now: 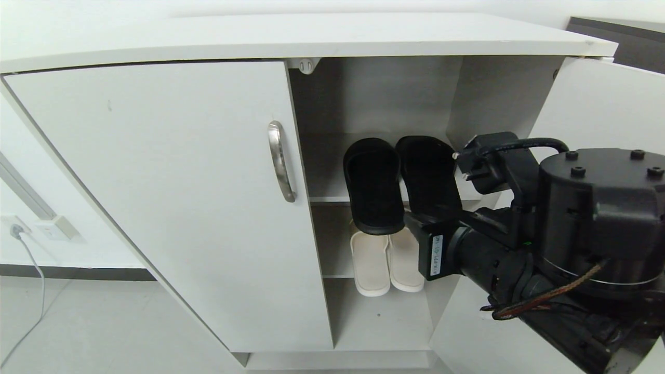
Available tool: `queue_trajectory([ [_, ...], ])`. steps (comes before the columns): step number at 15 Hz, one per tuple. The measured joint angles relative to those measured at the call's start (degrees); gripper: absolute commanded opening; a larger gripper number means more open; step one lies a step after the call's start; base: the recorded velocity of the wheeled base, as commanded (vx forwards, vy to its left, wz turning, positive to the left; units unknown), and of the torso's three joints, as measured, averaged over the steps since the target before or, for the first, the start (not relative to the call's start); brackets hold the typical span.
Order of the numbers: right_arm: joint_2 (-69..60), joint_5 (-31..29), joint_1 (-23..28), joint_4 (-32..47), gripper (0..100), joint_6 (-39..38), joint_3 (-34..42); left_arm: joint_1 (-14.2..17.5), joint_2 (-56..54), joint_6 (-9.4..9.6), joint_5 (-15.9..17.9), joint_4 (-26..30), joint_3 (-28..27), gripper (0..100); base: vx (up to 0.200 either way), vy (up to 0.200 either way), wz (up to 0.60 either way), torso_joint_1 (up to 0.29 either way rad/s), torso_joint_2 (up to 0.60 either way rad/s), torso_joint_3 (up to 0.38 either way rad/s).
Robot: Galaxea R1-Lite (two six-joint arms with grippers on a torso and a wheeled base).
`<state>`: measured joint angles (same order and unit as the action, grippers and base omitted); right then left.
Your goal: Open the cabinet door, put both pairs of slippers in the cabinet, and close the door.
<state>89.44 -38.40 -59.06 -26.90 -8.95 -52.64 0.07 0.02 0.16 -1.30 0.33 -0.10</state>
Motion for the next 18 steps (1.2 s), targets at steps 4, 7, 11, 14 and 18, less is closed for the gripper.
queue_trajectory([
  [4,0.13,-0.05,-0.06,0.02,0,0.04,0.07,0.00,0.00,-0.05,0.00,0.02,0.00,0,0.000,0.000,0.00,0.000,0.00,0.000],
  [7,0.59,-0.07,-0.06,0.02,0,0.04,0.20,0.00,0.00,-0.06,0.00,0.00,0.00,0,0.000,0.000,0.00,0.000,0.00,0.000],
  [11,1.18,-0.20,-0.06,0.02,0,0.00,0.49,0.00,0.00,-0.05,0.00,0.00,0.00,0,0.000,0.000,0.00,0.000,0.00,0.000],
  [14,1.38,-0.24,-0.04,0.02,0,0.00,0.52,0.00,0.00,-0.02,0.00,0.05,0.00,0,-0.200,0.000,0.00,0.006,0.00,0.002],
  [18,1.73,-0.51,-0.04,0.09,0,-0.02,0.93,0.00,0.00,0.00,0.00,0.02,0.00,0,-0.200,0.000,0.00,0.001,0.00,0.002],
])
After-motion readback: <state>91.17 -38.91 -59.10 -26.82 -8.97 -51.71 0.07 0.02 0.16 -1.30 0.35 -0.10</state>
